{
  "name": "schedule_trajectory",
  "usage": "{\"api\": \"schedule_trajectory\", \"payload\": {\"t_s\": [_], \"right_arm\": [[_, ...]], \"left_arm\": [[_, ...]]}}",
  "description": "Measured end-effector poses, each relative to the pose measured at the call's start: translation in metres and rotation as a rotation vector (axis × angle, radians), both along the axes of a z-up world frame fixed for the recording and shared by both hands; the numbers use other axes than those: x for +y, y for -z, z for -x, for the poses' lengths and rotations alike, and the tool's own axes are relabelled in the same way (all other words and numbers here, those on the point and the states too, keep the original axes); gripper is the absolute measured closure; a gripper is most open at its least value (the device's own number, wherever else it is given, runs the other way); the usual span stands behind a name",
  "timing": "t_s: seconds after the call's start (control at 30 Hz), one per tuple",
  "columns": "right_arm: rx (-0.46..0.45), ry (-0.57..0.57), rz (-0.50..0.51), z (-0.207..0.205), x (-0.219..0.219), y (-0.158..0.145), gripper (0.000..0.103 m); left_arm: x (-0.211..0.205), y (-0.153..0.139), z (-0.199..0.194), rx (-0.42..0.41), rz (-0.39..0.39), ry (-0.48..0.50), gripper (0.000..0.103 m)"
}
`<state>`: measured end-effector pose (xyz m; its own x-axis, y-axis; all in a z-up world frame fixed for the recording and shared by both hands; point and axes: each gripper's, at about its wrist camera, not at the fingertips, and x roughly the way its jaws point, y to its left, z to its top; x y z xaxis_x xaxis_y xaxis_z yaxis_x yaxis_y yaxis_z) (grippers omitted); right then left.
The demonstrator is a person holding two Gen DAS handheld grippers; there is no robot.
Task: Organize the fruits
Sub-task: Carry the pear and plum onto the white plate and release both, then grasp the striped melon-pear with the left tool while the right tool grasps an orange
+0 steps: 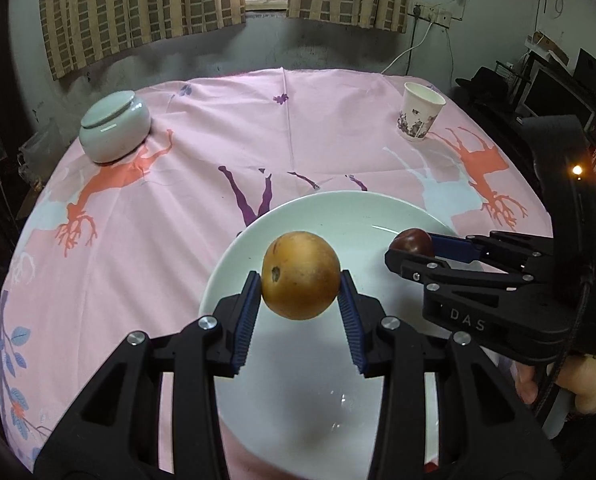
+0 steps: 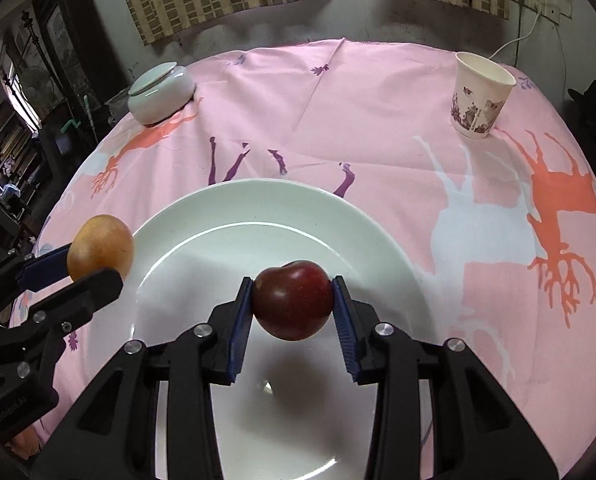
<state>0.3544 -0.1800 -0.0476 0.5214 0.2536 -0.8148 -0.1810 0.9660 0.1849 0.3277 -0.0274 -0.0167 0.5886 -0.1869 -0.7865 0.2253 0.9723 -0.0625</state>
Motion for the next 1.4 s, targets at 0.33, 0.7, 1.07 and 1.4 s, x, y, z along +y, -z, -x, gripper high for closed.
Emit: {"api": "schedule_trajectory", "payload": {"t_s": [0.33, 0.7, 1.07, 1.4], "right_arm": [[0.063, -0.029, 0.015, -0.020, 0.007, 0.017, 0.058], [-0.237, -0.042, 0.168, 0.100, 0.006, -0.076, 0.019], [-0.292, -0.062, 0.263, 0.335, 0.026, -0.027, 0.001], [-0.182, 0.077, -0.067, 0.326, -0.005, 0.008, 0.020]], "left_arm": [[-0.003, 0.037, -0.038, 0.081, 0.036, -0.004, 0.061], [0.036, -0.037, 0.064, -0.144, 0.026, -0.066, 0.008], [0.063, 0.025, 0.257, -0.072, 0.039, -0.109, 0.002], [0.059, 0.047, 0.303, -0.072, 0.006, -0.092, 0.002]]}}
